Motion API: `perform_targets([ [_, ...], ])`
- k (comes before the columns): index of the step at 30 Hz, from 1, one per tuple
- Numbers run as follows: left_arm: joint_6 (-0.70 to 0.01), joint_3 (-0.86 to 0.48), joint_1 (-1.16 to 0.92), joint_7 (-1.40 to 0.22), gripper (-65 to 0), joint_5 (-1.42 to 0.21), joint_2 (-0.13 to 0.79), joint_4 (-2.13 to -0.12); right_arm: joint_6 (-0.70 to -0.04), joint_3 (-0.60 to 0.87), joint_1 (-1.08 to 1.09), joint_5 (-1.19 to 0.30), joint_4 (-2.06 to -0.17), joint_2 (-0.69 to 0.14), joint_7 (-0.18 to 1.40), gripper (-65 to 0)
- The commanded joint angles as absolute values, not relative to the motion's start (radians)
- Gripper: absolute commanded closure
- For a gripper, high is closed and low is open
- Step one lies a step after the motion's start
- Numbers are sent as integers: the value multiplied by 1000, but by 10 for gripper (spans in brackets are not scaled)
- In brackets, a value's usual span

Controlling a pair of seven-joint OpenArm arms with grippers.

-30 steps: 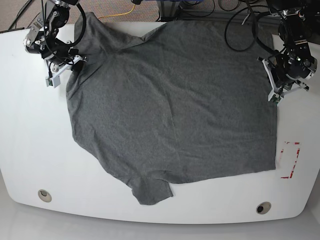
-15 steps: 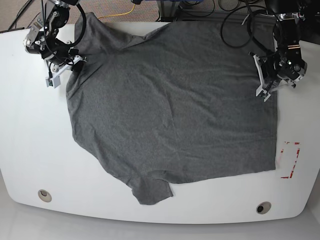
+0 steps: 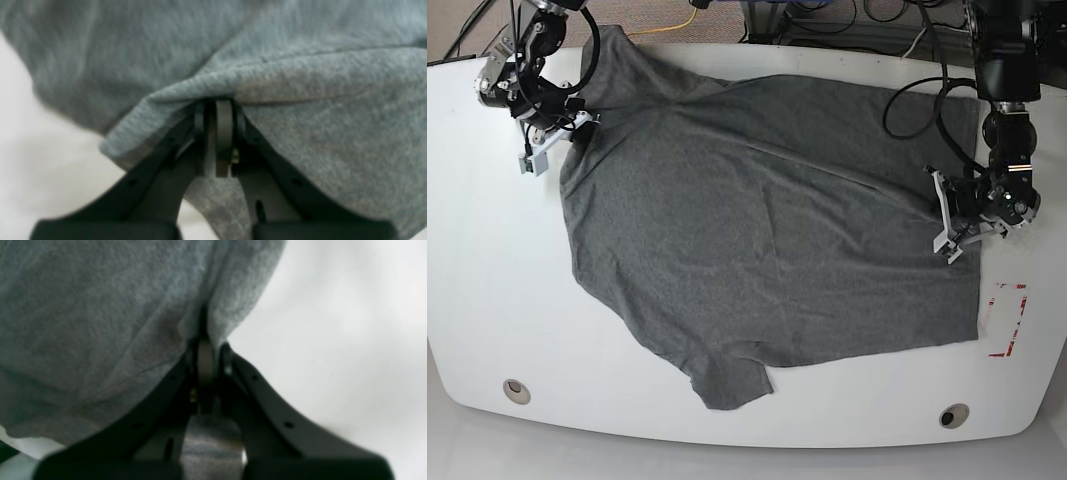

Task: Layout the t-shirt on the table in an organized manner, then fold the t-shirt properly
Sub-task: 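Lower the left gripper to the shirt's side edge and grasp it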

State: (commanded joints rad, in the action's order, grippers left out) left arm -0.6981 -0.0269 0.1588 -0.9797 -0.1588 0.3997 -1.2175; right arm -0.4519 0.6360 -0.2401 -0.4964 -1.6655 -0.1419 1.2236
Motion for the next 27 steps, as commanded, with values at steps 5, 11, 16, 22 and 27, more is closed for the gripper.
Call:
perform_targets([
  [5, -698, -7, 205, -964, -28, -160, 418, -1185, -450, 636, -240, -496, -1666, -142, 1224, 0],
  [11, -698, -7, 205, -978, -29, -163, 435, -1190, -450, 636, -240, -499, -1666, -142, 1224, 0],
  [16, -698, -15, 183, -1047, -31, -165, 437, -1210, -450, 636, -232, -501, -1666, -142, 1224, 0],
  [22, -698, -81, 87, -1049, -60, -165, 466, -1420, -450, 636, -228, -503, -1666, -140, 1224, 0],
  [27, -698, -134, 74, -1107, -219, -165, 466, -1572, -450, 636, -228, -503, -1666, -140, 1224, 0],
])
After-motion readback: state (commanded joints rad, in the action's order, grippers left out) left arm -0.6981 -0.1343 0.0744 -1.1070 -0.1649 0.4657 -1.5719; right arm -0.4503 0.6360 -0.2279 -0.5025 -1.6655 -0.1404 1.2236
